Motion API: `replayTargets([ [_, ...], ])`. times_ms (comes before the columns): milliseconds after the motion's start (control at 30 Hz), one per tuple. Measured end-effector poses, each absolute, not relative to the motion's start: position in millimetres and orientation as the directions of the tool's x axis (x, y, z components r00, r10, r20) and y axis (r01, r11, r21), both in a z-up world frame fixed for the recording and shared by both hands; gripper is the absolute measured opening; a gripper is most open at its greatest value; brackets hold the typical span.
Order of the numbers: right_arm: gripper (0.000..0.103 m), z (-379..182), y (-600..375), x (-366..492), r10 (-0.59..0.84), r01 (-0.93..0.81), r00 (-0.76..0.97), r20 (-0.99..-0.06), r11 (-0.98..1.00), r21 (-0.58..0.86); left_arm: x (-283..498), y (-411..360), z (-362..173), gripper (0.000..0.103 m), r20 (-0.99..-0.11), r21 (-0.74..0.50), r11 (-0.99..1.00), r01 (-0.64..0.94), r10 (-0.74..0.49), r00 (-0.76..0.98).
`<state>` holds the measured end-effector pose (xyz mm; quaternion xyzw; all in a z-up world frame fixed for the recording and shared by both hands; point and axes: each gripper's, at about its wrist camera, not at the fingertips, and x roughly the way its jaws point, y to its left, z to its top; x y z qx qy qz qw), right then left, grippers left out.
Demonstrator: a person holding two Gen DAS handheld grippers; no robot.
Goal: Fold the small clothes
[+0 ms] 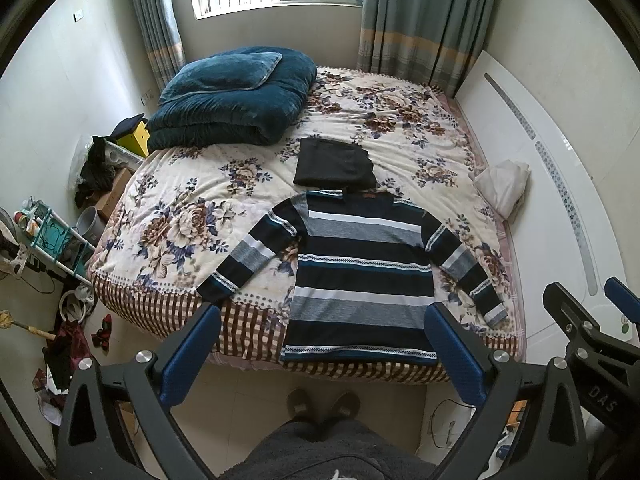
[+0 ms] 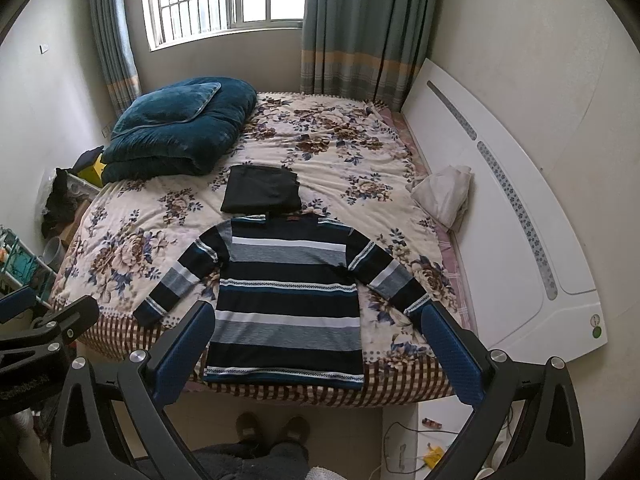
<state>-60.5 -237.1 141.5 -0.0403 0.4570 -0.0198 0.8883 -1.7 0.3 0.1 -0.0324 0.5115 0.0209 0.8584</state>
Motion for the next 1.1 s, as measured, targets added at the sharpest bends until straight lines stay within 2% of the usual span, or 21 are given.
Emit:
replayTargets([
  [833, 0.103, 158, -222, -60, -0.065, -0.005, 0.581, -0.811, 0.996, -0.083, -3, 0, 0, 0.103, -0.876, -0.031, 0.997, -0.070, 0.006, 0.482],
  [1100, 0.103, 155, -226, -60, -0.064, -0.004, 0.581, -0.811, 0.997, -0.081, 12, -10, 16, 0.103, -0.876, -0.032, 0.997, -0.071, 0.007, 0.482],
])
